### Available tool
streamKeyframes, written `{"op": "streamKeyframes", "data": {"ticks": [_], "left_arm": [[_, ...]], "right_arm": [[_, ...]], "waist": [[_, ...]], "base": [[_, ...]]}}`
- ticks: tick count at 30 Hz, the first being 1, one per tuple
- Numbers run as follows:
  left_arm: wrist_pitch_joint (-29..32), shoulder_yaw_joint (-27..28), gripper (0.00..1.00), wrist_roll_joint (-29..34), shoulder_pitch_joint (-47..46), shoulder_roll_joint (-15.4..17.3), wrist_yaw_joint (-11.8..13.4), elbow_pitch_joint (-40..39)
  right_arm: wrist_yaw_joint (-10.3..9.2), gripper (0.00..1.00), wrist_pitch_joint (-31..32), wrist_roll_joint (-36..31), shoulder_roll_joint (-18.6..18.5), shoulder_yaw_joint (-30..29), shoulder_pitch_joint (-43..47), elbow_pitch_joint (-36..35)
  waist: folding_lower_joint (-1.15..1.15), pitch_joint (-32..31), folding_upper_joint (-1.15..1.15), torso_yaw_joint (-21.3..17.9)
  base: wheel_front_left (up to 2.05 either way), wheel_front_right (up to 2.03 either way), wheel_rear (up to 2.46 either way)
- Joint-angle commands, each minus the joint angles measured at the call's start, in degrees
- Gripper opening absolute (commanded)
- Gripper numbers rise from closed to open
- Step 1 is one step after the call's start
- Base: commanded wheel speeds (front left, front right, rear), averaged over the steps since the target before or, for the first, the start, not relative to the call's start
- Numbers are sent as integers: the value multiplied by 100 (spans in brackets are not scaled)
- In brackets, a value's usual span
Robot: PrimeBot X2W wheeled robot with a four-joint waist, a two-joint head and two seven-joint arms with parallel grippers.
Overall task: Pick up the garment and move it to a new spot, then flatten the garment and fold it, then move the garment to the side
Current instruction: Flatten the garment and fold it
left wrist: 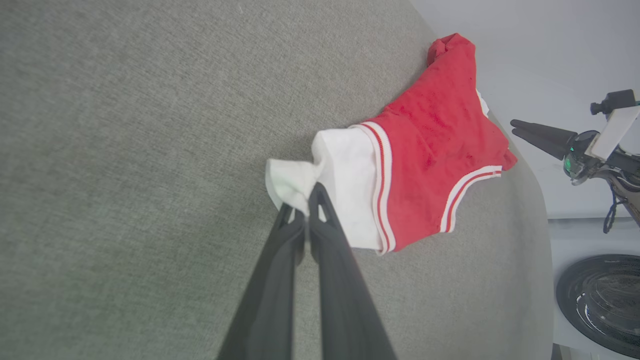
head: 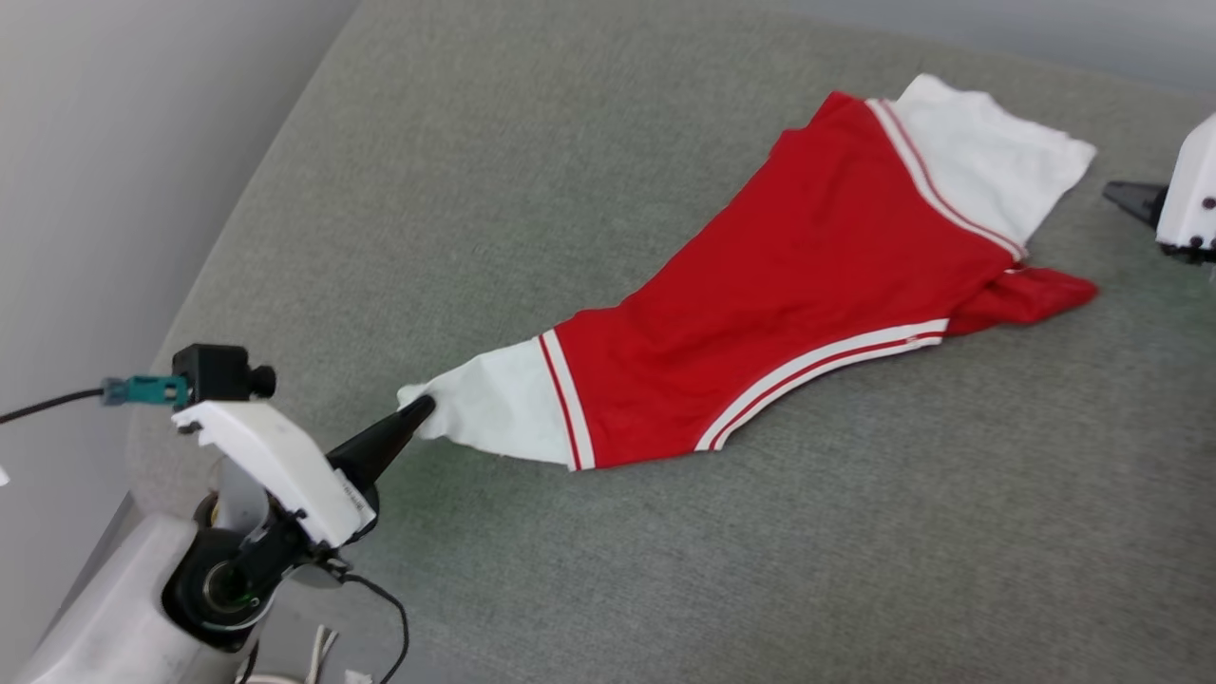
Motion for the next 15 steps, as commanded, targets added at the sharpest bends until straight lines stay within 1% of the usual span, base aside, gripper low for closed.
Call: {"op": "streamKeyframes", "data": {"ticks": [1, 6, 8, 11, 15], "left_arm": [[-8, -23, 0, 29, -127, -82, -58, 58], [39, -182, 0, 66, -456, -356, -247, 399], [41, -218, 0, 68, -556, -437, -292, 516], [53, -298, 0, 80, -688, -519, -329, 633], [39, -352, 0, 63, -791, -583, -344, 728]], "right_arm": [[-2, 100, 32, -93, 4, 19, -163, 66], [-2, 100, 214, -544, 59, -9, -506, 285], [-2, 100, 316, -763, 12, -25, -543, 307], [-5, 100, 519, -1014, -13, -144, -386, 361], [-6, 100, 773, -1430, 54, -202, -207, 423]], "waist": [[-1, 339, 0, 307], [-1, 643, 0, 551], [-1, 754, 0, 613], [-1, 866, 0, 684], [-1, 975, 0, 719]], "base": [[0, 0, 0], [0, 0, 0], [0, 0, 0], [0, 0, 0], [0, 0, 0]]}}
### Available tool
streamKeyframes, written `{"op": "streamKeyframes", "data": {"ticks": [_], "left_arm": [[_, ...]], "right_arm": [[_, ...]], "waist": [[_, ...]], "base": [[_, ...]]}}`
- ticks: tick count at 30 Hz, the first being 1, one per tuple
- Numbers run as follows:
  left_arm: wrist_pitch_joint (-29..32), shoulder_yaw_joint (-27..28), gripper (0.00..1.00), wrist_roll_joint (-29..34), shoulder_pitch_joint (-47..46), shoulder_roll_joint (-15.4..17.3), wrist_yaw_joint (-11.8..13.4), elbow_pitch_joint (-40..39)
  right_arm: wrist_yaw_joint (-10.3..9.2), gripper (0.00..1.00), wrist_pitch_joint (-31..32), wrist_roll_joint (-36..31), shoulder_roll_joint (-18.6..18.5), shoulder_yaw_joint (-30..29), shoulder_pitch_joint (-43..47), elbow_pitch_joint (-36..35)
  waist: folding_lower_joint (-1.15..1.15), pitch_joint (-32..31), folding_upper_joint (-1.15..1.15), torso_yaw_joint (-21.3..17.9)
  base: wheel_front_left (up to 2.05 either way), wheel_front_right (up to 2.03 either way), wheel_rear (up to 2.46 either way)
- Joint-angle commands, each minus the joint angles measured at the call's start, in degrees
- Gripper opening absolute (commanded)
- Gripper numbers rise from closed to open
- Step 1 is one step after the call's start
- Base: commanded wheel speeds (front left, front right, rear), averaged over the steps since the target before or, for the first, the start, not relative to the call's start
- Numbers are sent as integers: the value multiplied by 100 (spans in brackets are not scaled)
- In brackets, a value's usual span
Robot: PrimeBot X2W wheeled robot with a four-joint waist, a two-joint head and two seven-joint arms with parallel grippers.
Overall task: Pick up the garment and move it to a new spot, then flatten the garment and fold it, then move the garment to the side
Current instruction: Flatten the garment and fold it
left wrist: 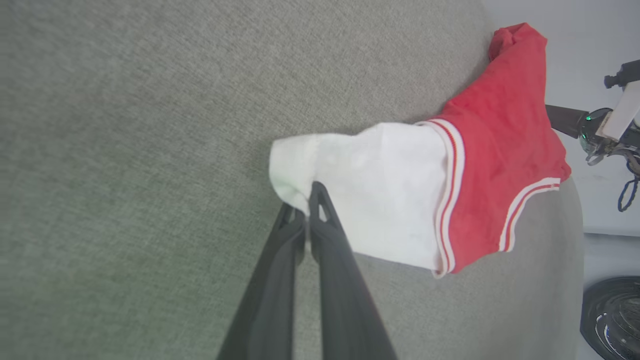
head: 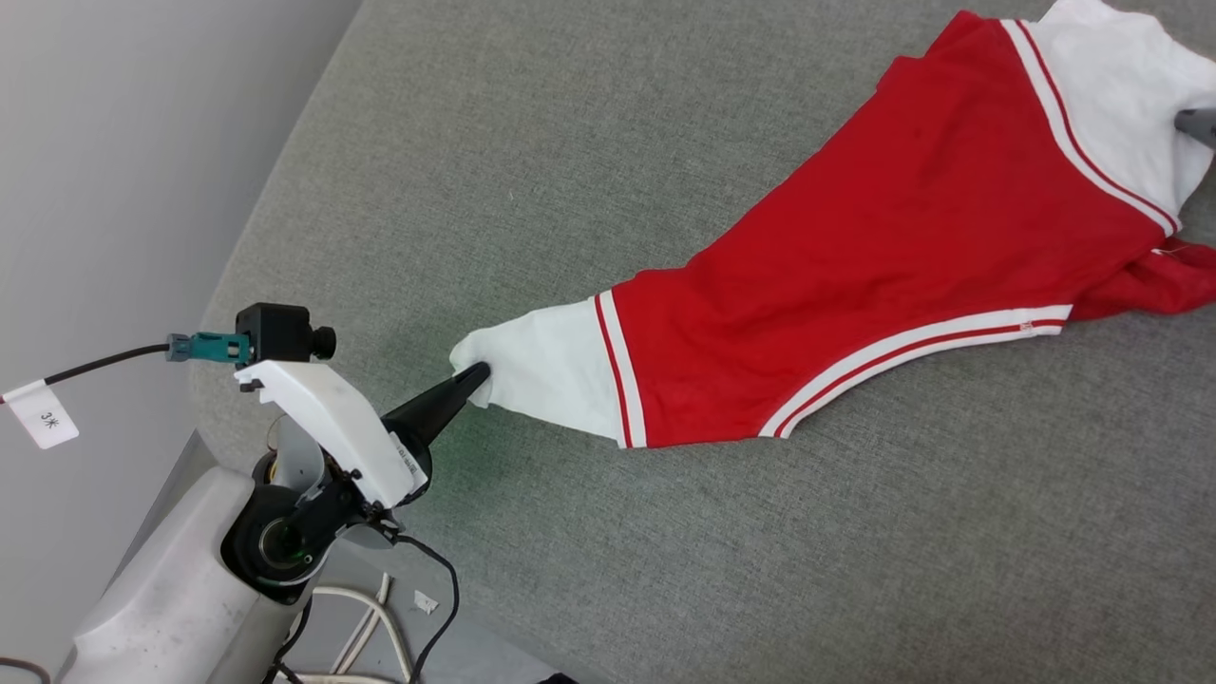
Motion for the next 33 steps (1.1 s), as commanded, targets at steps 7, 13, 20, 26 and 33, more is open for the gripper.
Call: {"op": "streamKeyframes", "data": {"ticks": [7, 13, 20, 26, 33], "left_arm": [[-1, -64, 0, -110, -152, 20, -16, -64], [-50, -40, 0, -177, -191, 160, -18, 7], [-193, 99, 0, -168, -286, 531, -19, -230], [-179, 270, 0, -290, -313, 707, -19, -437], [-246, 733, 0, -738, -364, 872, 30, -728]], "right_arm": [[9, 0, 409, -301, 574, 19, 683, 351], [2, 0, 107, -370, 555, -36, 437, 329], [-6, 0, -318, -95, 751, -128, -32, -141], [-6, 0, -518, 174, 765, -166, -43, -385], [-6, 0, -699, 591, 686, -173, 88, -724]], "waist": [[1, 201, 0, -65], [1, 123, 0, -228], [1, -276, 0, -619], [1, -551, 0, -825], [1, -942, 0, -1118]], "base": [[0, 0, 0], [0, 0, 0], [0, 0, 0], [0, 0, 0], [0, 0, 0]]}}
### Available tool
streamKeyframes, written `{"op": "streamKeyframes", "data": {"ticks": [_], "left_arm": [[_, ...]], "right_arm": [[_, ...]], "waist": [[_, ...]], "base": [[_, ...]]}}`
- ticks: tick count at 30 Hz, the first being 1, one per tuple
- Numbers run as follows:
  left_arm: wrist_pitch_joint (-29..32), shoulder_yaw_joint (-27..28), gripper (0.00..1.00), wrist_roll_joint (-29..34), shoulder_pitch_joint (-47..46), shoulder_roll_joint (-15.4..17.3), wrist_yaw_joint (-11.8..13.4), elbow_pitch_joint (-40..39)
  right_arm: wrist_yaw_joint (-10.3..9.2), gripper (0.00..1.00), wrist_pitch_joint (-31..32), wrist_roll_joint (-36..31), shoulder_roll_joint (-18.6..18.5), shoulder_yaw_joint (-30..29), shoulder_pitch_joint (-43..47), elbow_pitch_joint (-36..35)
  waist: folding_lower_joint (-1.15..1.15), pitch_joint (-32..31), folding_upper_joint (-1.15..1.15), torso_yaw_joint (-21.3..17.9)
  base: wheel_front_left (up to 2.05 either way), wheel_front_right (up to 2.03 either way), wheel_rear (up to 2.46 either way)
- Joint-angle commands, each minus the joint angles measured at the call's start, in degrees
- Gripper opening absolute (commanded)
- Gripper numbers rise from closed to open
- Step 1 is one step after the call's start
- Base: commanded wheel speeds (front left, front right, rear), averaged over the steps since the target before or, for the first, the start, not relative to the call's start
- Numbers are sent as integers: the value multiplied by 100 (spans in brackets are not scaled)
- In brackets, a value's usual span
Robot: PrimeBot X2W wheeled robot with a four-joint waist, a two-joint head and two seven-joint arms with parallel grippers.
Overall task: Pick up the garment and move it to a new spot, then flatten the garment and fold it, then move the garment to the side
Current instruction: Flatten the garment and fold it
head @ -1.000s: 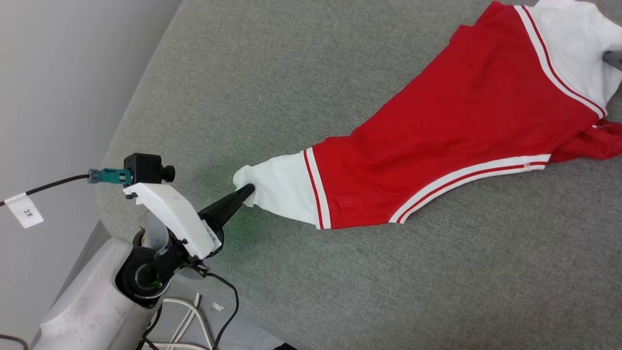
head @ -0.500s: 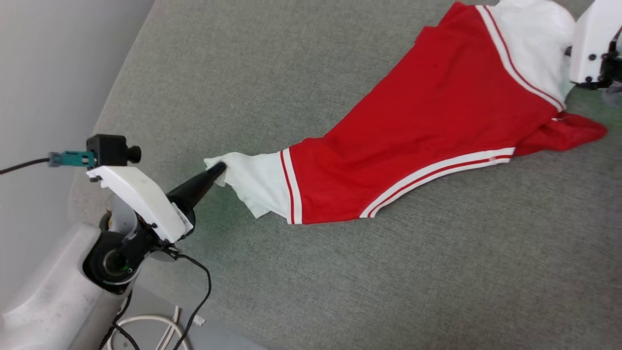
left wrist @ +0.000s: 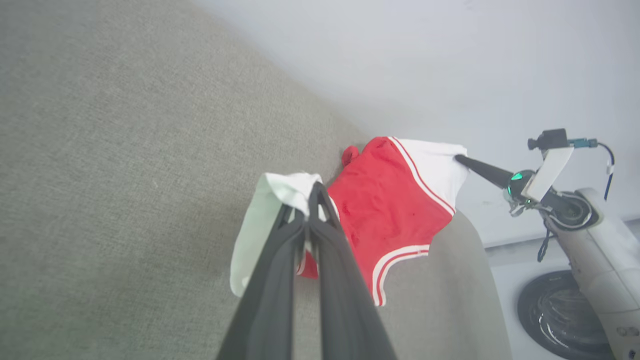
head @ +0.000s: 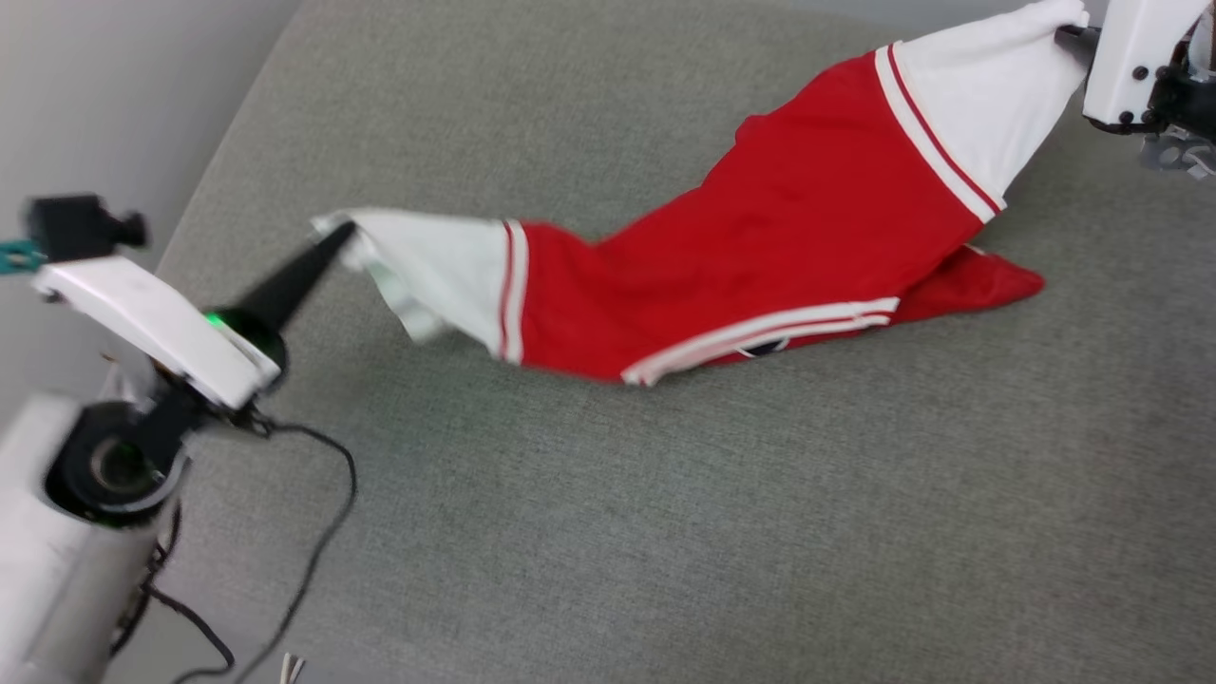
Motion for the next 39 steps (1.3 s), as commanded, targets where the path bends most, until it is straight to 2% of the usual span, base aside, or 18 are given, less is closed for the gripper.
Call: {"op": "streamKeyframes", "data": {"ticks": [1, 5, 12, 19, 31, 37, 39], "left_arm": [[-67, 80, 0, -41, -114, 26, 15, -15], [-269, 395, 0, -178, -250, 40, 207, -89], [-539, 507, 0, 141, -822, -9, 427, -116], [-803, 465, 0, 508, -1698, -282, 930, 225], [-1117, -200, 0, 1917, -3764, -568, 1558, 1909], [-1168, -434, 0, 2355, -4698, -746, 1655, 2641], [-1137, -364, 0, 2314, -4932, -844, 1815, 2922]], "right_arm": [[-2, 0, -33, 49, -40, -2, 70, -33], [-2, 0, -210, 419, -85, -77, 170, -316], [-2, 0, -476, 906, -155, -127, 210, -693], [-2, 0, -654, 1324, -214, -13, 204, -1068], [-2, 0, -930, 1513, -236, 303, -496, -1168], [-2, 0, -1045, 1196, -299, 648, -1033, -1001], [-2, 0, -1005, 1105, -267, 741, -1241, -942]], "waist": [[-1, -139, 0, -125], [-1, -401, 0, -291], [-1, -886, 0, -571], [-1, -1421, 0, -838], [-1, -2013, 0, -1269], [-1, -2112, 0, -1412], [-1, -2132, 0, -1462]], "base": [[0, 0, 0], [0, 0, 0], [0, 0, 0], [0, 0, 0], [0, 0, 0], [0, 0, 0], [0, 0, 0]]}}
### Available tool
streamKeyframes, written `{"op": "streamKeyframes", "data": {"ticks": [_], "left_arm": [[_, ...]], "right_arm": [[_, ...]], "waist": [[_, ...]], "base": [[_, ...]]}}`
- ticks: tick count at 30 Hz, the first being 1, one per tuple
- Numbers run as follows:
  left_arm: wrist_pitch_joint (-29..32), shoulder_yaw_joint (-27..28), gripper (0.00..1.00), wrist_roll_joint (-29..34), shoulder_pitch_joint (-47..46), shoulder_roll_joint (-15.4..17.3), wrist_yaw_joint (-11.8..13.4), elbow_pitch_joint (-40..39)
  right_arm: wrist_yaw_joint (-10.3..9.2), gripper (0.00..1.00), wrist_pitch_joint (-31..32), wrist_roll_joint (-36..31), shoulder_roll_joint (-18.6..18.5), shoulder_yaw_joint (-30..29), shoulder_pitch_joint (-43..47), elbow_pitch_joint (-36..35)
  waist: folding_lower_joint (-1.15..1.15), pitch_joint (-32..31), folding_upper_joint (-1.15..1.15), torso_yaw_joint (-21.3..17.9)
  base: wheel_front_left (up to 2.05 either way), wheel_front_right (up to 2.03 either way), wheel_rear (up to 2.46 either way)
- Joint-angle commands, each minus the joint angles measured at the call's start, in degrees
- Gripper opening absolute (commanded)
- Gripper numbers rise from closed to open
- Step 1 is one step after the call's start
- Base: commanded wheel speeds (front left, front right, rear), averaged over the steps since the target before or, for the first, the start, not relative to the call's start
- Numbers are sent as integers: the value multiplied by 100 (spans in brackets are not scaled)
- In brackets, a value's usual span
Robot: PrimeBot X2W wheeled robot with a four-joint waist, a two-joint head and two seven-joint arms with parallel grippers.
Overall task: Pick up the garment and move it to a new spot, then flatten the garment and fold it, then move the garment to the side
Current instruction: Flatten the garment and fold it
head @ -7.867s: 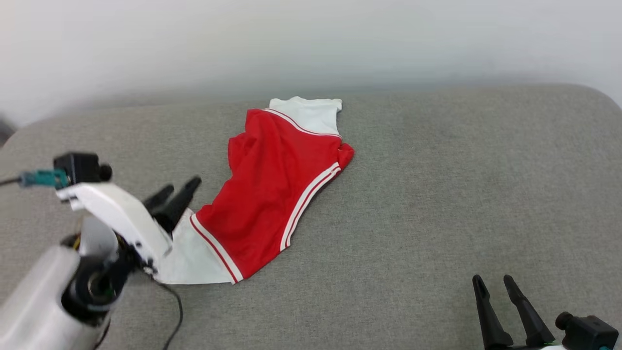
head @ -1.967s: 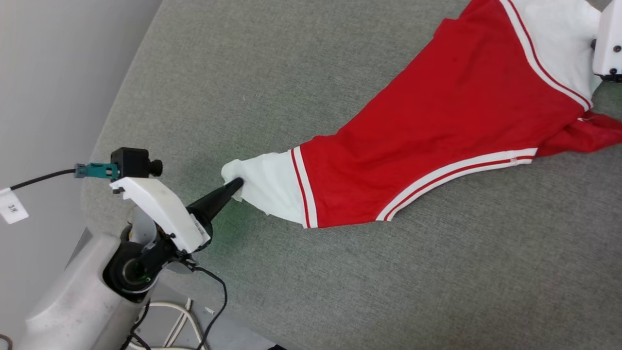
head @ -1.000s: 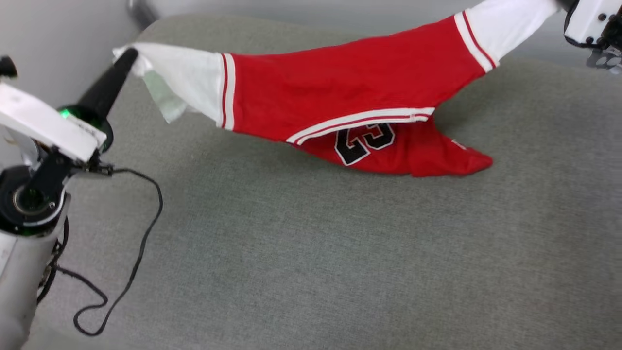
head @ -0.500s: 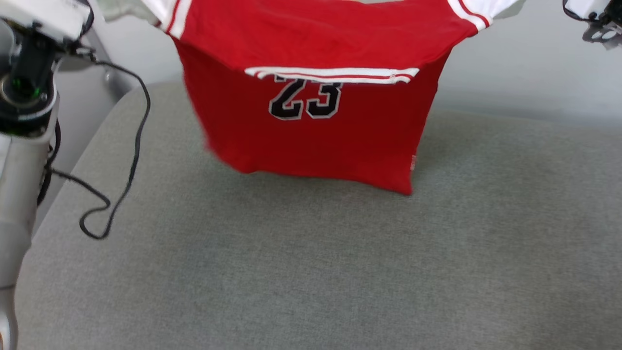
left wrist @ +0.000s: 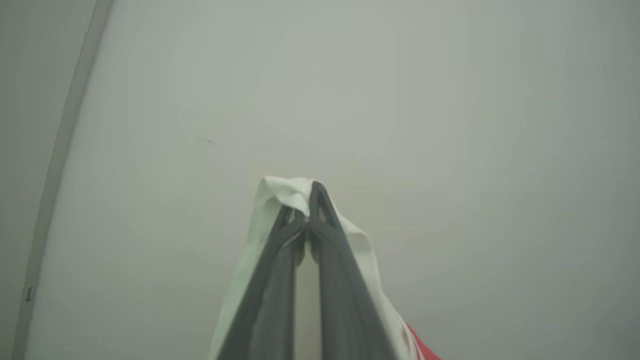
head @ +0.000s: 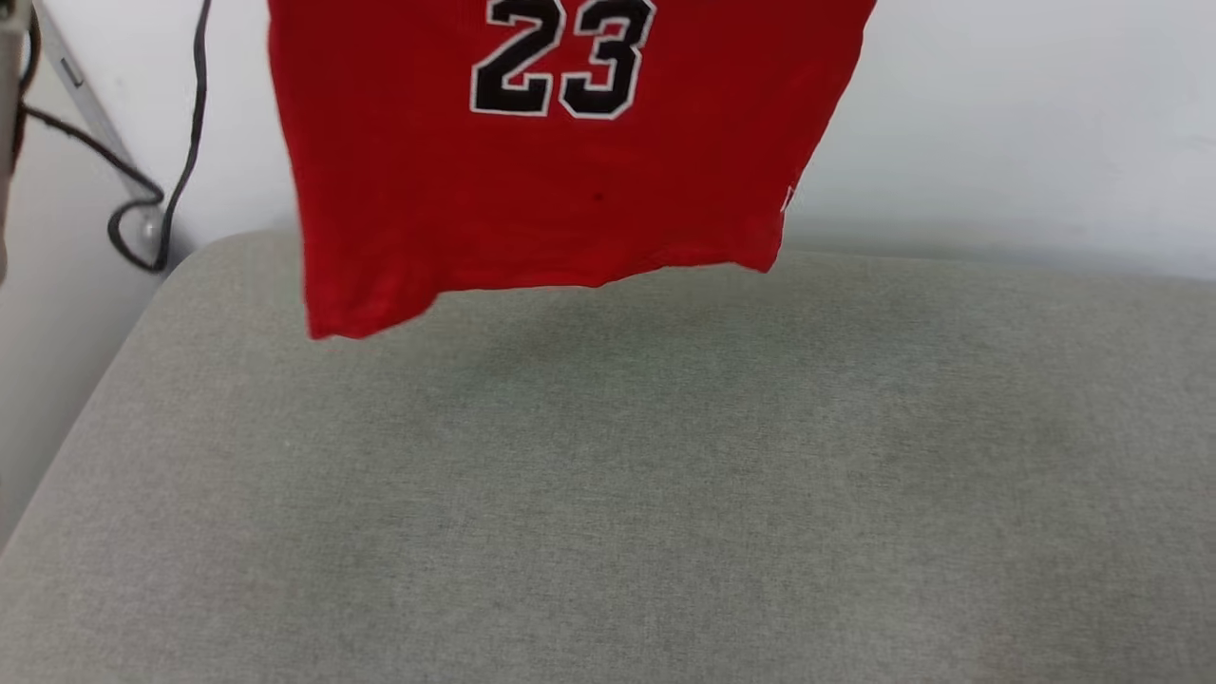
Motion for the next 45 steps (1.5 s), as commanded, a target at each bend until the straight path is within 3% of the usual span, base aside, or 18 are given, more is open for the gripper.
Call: {"op": "streamKeyframes", "data": {"ticks": [1, 9, 15, 22, 32, 42, 45], "left_arm": [[-6, 14, 0, 0, -80, -45, 33, 88], [5, -16, 0, 58, -566, -196, 147, 638], [-62, -48, 0, 300, -1051, 73, 178, 787], [-195, -146, 0, 613, -1933, 368, 5, 840], [-487, 132, 0, 440, -2646, 225, -255, 761], [-714, 405, 0, 52, -2251, 69, -576, 1021], [-763, 540, 0, -249, -1786, -150, -907, 1293]], "right_arm": [[-2, 0, 13, -79, 16, 53, -147, 17], [-3, 0, 169, -217, 141, 376, -591, 306], [-3, 0, 66, -558, 260, 549, -1146, 637], [-3, 0, -520, -1037, 591, 380, -2186, 1288], [-4, 0, -1365, -1654, 1013, 133, -3036, 1783], [-4, 0, -1659, -1926, 871, -275, -2780, 1838], [-5, 0, -1547, -1927, 674, -547, -2342, 1823]], "waist": [[1, -16, 0, -40], [1, 177, 0, -222], [1, 999, 0, -368], [1, 2161, 0, -429], [1, 3293, 0, -522], [1, 3859, 0, -537], [1, 3820, 0, -498]], "base": [[0, 0, 0], [0, 0, 0], [0, 0, 0], [0, 0, 0], [0, 0, 0], [0, 0, 0], [0, 0, 0]]}}
